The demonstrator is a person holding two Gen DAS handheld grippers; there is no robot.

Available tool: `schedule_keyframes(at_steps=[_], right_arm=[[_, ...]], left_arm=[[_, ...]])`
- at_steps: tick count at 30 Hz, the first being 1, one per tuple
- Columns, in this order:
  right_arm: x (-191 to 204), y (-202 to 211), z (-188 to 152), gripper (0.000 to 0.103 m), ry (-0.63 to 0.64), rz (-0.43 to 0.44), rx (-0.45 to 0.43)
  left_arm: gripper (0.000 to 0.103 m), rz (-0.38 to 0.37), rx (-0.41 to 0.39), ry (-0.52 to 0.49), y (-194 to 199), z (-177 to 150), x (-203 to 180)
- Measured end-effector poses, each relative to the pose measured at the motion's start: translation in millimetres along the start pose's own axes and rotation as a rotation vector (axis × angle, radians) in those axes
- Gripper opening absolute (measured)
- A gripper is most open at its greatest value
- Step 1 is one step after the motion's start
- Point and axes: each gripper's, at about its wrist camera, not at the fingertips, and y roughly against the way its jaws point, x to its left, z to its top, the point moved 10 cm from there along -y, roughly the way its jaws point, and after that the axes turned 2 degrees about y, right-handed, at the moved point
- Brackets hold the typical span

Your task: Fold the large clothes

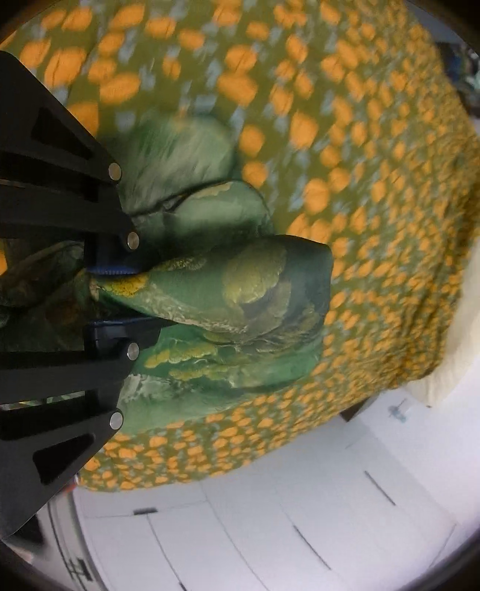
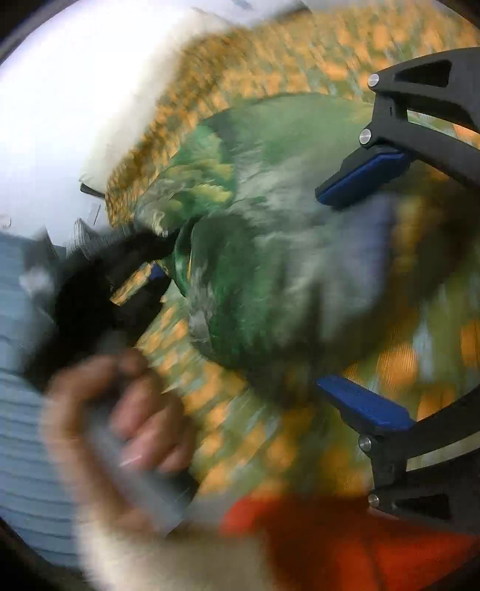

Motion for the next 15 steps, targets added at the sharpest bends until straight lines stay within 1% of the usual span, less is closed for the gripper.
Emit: schedule_keyframes(at_steps=[1,2,3,4,5,7,8,9,10,11,12,14,15], right_arm=[[-1.4,12.3,9.2,0.094,-0.053,0.054,-0.020],[-8.5,29.1,25.8,0.096,-0.128,0.108,-0.061],[-17.7,37.6,37.4,0.099,-0.169,0.123,-0.092],[-30.0,43.4,49.6,0.101,-0.207,0.123,-0.121],[-46.7,45.8,62.5,0.102,-0.242,0.104,-0.146],[-76.8,32.0,84.7,0.102,-0.261,0.035,-0.157],[-91.1,12.8,93.3,0.102,-0.243,-0.003,-0.136],[-99.6,-2.5,97.9,0.102,-0.233,-0.019,-0.111],[-105.4,-23.4,100.7,0.102,-0.222,-0.033,-0.080],[-112.1,-53.4,96.7,0.102,-0.211,-0.055,-0.032],[-115.2,-69.4,90.1,0.102,-0.216,-0.064,-0.003],[-119.3,-122.2,59.2,0.102,-0.270,-0.048,0.108],[-122.9,-133.1,51.8,0.103,-0.283,-0.058,0.124]], left_arm=[[0.014,0.014,-0.010,-0.003,9.4,0.3,10.5],[0.014,0.034,-0.014,-0.005,10.6,3.2,21.8],[0.015,0.072,-0.014,-0.009,12.8,0.5,38.2],[0.015,0.096,-0.011,-0.006,10.0,-1.4,48.6],[0.015,0.109,-0.004,0.007,8.5,-6.6,59.6],[0.015,0.104,0.009,0.048,1.7,-18.9,78.9],[0.016,0.102,0.009,0.059,-1.6,-23.7,85.3],[0.016,0.106,0.007,0.065,-5.8,-27.5,91.5],[0.017,0.109,0.005,0.072,-12.0,-30.3,96.3],[0.018,0.109,0.002,0.088,-15.9,-33.3,101.5],[0.019,0.109,-0.001,0.102,-17.2,-36.1,103.4],[0.019,0.127,-0.004,0.109,-23.5,-38.1,110.0],[0.019,0.146,0.000,0.100,-30.4,-39.3,112.7]])
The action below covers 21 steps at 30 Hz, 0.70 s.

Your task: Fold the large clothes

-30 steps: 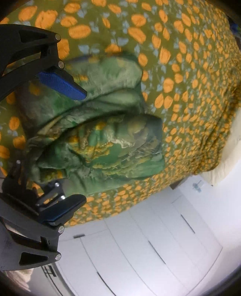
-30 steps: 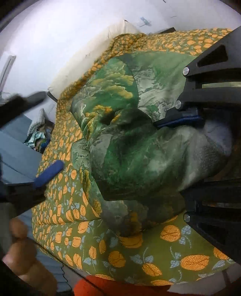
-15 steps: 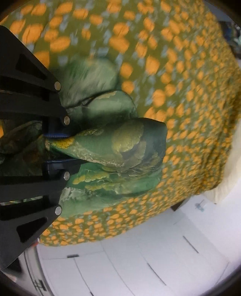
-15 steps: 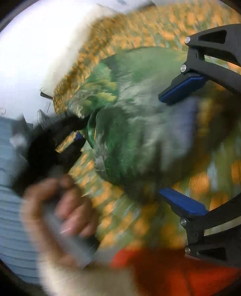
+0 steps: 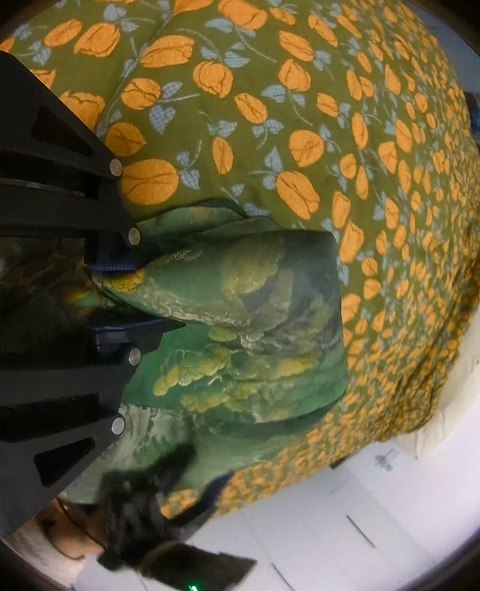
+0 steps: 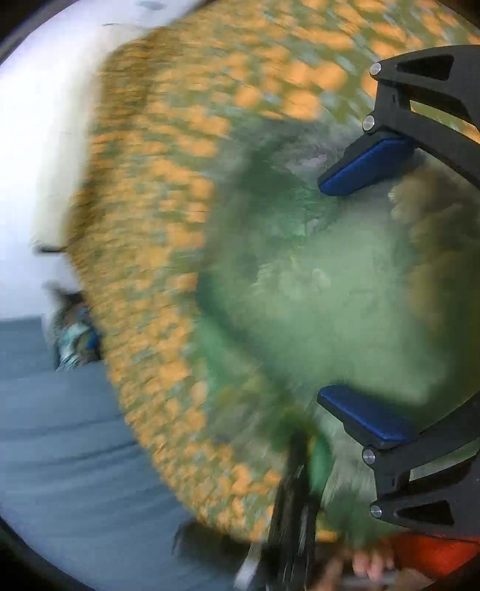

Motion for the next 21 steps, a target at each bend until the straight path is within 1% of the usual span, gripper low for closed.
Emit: schedule_keyframes(at_steps=[3,5,7,8,9,10,11,13,14,16,18,20,21], right_arm=[[-4.9,-27.6,-30.1,0.103,-0.005,-0.027,0.002],[-12.0,-36.3,-38.7,0.103,-0.001,-0.043,-0.012],[-10.5,-32.2,-38.6,0.103,0.003,-0.039,-0.008],[-9.2,-28.1,-36.2,0.103,0.007,-0.034,0.003],[-8.1,-21.9,-30.6,0.103,0.016,-0.032,0.008],[-6.1,-12.0,-24.9,0.103,0.026,-0.041,0.001],[-1.1,9.9,-15.4,0.103,0.046,-0.062,-0.031],[19.8,44.3,-6.6,0.103,0.080,-0.043,-0.083],[32.5,56.6,-9.2,0.103,0.094,-0.031,-0.092],[68.1,76.2,-20.5,0.103,0.153,0.003,-0.098],[95.1,70.6,-39.6,0.103,0.228,-0.015,-0.069],[109.4,45.2,-65.3,0.103,0.258,-0.039,0.004],[112.1,28.6,-80.3,0.103,0.263,-0.054,0.044]], left_arm=[[0.021,0.006,0.012,0.002,-20.7,-2.1,1.0],[0.021,0.006,0.007,0.008,-24.4,-3.0,1.5],[0.022,-0.001,0.001,0.015,-17.7,-0.6,-0.8],[0.024,-0.014,-0.001,0.015,-10.2,0.7,-3.0],[0.030,-0.030,-0.002,0.016,-2.4,2.0,-5.5],[0.034,-0.044,-0.005,0.021,6.7,3.7,-6.9],[0.042,-0.054,-0.011,0.026,15.3,5.5,-8.1],[0.045,-0.065,-0.038,0.036,38.7,9.9,-9.2],[0.046,-0.069,-0.057,0.038,51.7,11.4,-9.5],[0.053,-0.082,-0.074,0.048,68.0,9.9,-10.7],[0.068,-0.105,-0.078,0.055,78.6,2.4,-15.9],[0.073,-0.079,-0.073,0.025,80.3,-7.7,-22.3],[0.073,-0.042,-0.069,-0.003,79.3,-15.2,-25.0]])
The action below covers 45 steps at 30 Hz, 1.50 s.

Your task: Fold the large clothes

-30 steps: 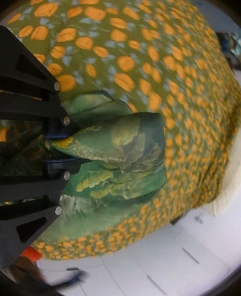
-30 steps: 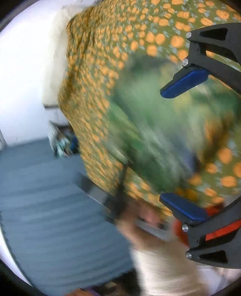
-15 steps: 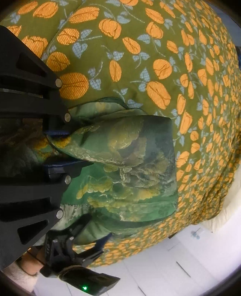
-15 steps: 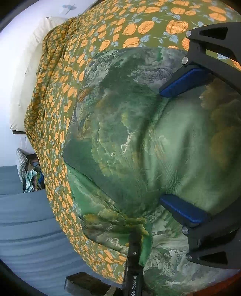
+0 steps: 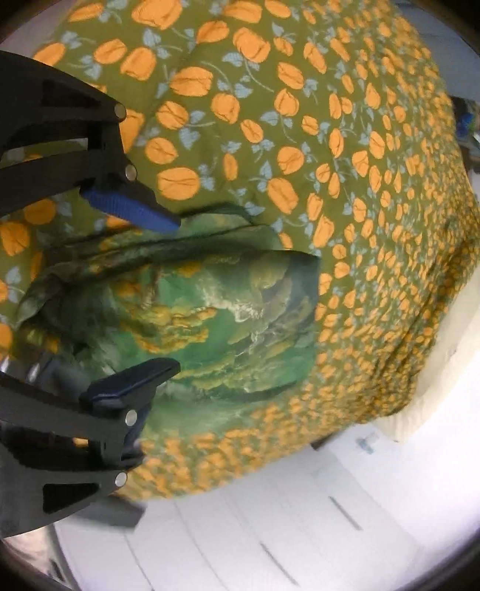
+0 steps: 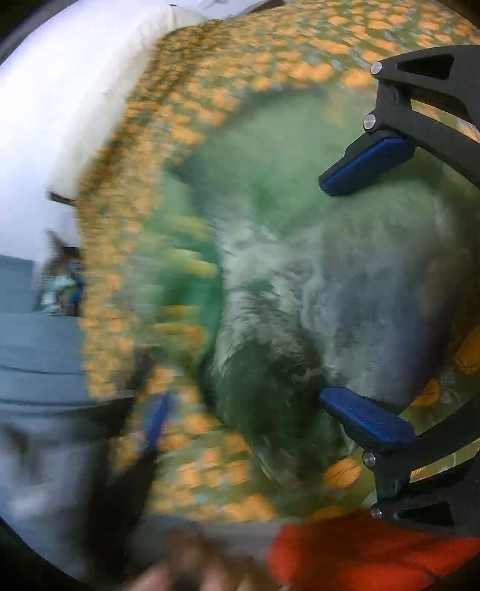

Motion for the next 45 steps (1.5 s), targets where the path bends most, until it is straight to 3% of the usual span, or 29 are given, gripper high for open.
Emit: schedule_keyframes(at_steps=[2,4,12,21,24,27,29,32,35,37,41,45], right_arm=[[9.4,-19.1,-13.7,0.103,0.059,-0.048,0.014],[11.4,-15.5,-15.9,0.103,0.073,-0.055,-0.032],[-18.3,75.9,-21.9,0.103,-0.078,-0.015,-0.141],[-56.8,98.6,-60.2,0.103,-0.180,-0.050,-0.089],[-73.2,97.5,-72.6,0.103,-0.245,-0.058,-0.055],[-97.0,98.0,-84.5,0.103,-0.358,-0.022,-0.040],[-114.9,99.1,-89.9,0.103,-0.447,0.021,-0.043],[-142.5,95.5,-95.1,0.103,-0.598,0.138,-0.055],[-162.4,71.8,-96.3,0.103,-0.743,0.328,-0.047],[-166.5,52.0,-95.9,0.103,-0.781,0.410,-0.026],[-169.5,7.7,-85.4,0.103,-0.807,0.533,-0.008],[-162.7,-39.4,-73.9,0.103,-0.842,0.650,0.023]], left_arm=[[0.073,0.062,0.006,-0.021,-2.3,-9.1,1.2],[0.073,0.104,0.006,-0.017,-1.0,-16.5,4.3],[0.078,0.240,-0.097,-0.069,30.0,-16.9,-0.9],[0.082,0.329,-0.136,-0.152,41.2,-12.6,-14.8],[0.086,0.263,-0.113,-0.137,34.4,-13.2,-21.2],[0.092,0.073,-0.056,-0.080,17.4,-8.5,-24.8],[0.092,0.005,-0.004,-0.025,-1.0,-2.1,-11.9],[0.095,-0.131,0.143,0.087,-43.5,-0.8,13.0],[0.103,-0.144,0.209,0.106,-72.5,-4.4,29.0],[0.103,-0.151,0.252,0.090,-90.5,-11.6,34.1],[0.103,-0.235,0.350,0.176,-123.9,-25.7,45.8],[0.103,-0.246,0.392,0.156,-144.7,-26.6,46.6]])
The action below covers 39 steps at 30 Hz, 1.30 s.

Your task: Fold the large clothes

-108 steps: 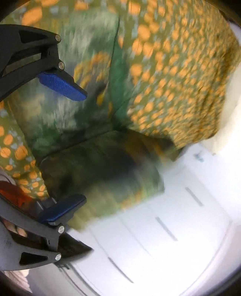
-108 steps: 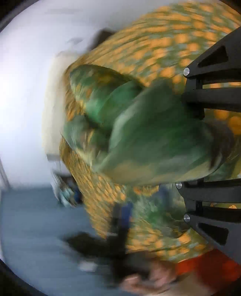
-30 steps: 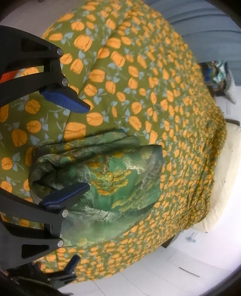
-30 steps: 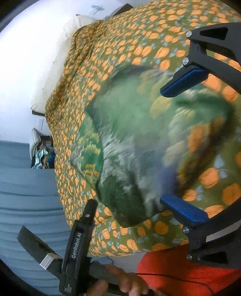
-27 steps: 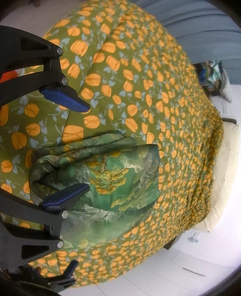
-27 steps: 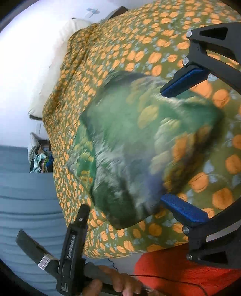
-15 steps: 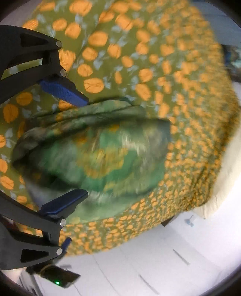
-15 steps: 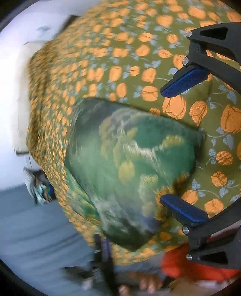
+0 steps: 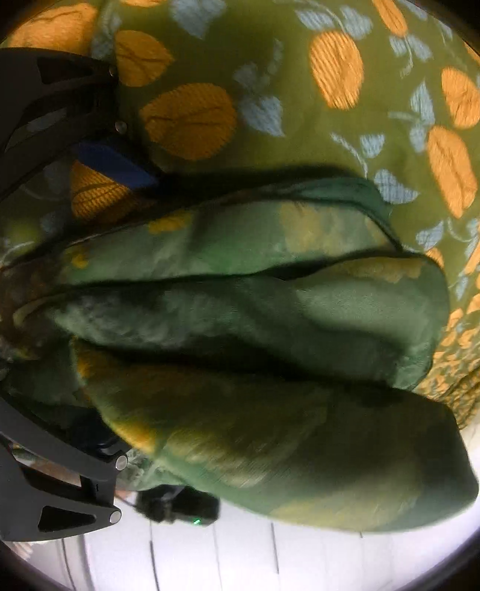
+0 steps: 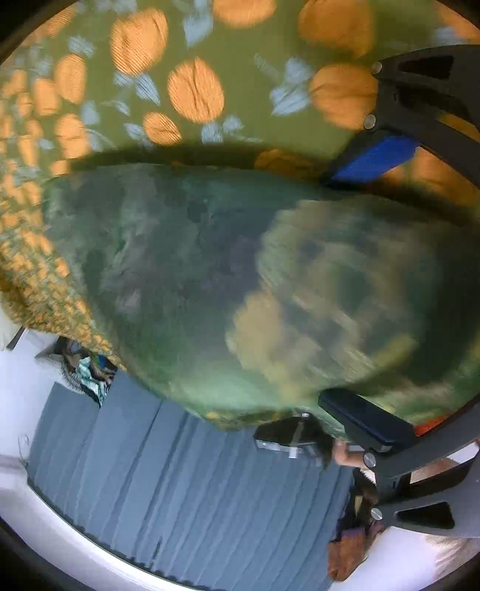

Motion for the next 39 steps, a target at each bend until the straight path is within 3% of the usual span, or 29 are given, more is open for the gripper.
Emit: schedule_keyframes(at_steps=[2,4,8,11,15,18,21,28,29,30,31,33,35,37,38,39], right_arm=[[-8.1,-18.4,3.9,0.103,-0.054,0.044,0.036],[-0.1,-30.0,5.9,0.101,-0.002,0.026,0.067],[52.9,-37.6,-11.7,0.094,0.420,-0.187,0.109],[87.6,-22.0,-25.8,0.090,0.576,-0.236,0.029],[131.7,10.8,-38.9,0.089,0.693,-0.254,-0.089],[153.6,42.3,-28.4,0.088,0.742,-0.270,-0.167],[157.4,80.0,3.4,0.088,0.730,-0.272,-0.233],[114.9,145.1,90.5,0.089,0.633,-0.300,-0.313],[106.0,149.8,100.2,0.091,0.609,-0.296,-0.319],[91.6,153.8,112.2,0.094,0.565,-0.286,-0.319],[76.4,155.0,120.5,0.101,0.517,-0.279,-0.308],[28.5,150.5,130.0,0.103,0.365,-0.278,-0.260],[-30.0,140.2,119.8,0.103,0.219,-0.384,-0.188],[-70.2,138.2,91.1,0.103,0.145,-0.496,-0.136],[-76.3,141.7,83.7,0.103,0.130,-0.504,-0.155],[-78.3,151.4,75.8,0.103,0.115,-0.478,-0.209]], left_arm=[[0.103,0.006,0.013,-0.002,-5.6,1.3,-2.7],[0.103,0.039,0.006,-0.009,-6.6,0.5,-8.0],[0.086,0.105,-0.105,-0.108,10.0,-17.1,-41.1],[0.076,0.076,-0.186,-0.142,33.2,-31.3,-66.5],[0.075,0.068,-0.247,-0.238,55.9,-38.0,-118.3],[0.075,0.042,-0.283,-0.297,65.2,-22.1,-164.5],[0.074,-0.003,-0.308,-0.344,64.9,7.0,-212.6],[0.073,0.012,-0.341,-0.463,20.7,85.3,-305.4],[0.081,0.031,-0.332,-0.479,5.8,97.3,-310.4],[0.095,0.057,-0.321,-0.481,4.7,112.3,-299.2],[0.102,0.096,-0.313,-0.465,-14.0,123.9,-294.7],[0.102,0.202,-0.276,-0.381,-45.8,136.3,-258.6],[0.100,0.280,-0.222,-0.325,-64.7,127.8,-217.5],[0.099,0.239,-0.227,-0.312,-62.6,117.1,-204.9],[0.099,0.178,-0.242,-0.309,-52.9,107.9,-204.9],[0.099,0.165,-0.254,-0.308,-48.4,100.7,-210.4]])
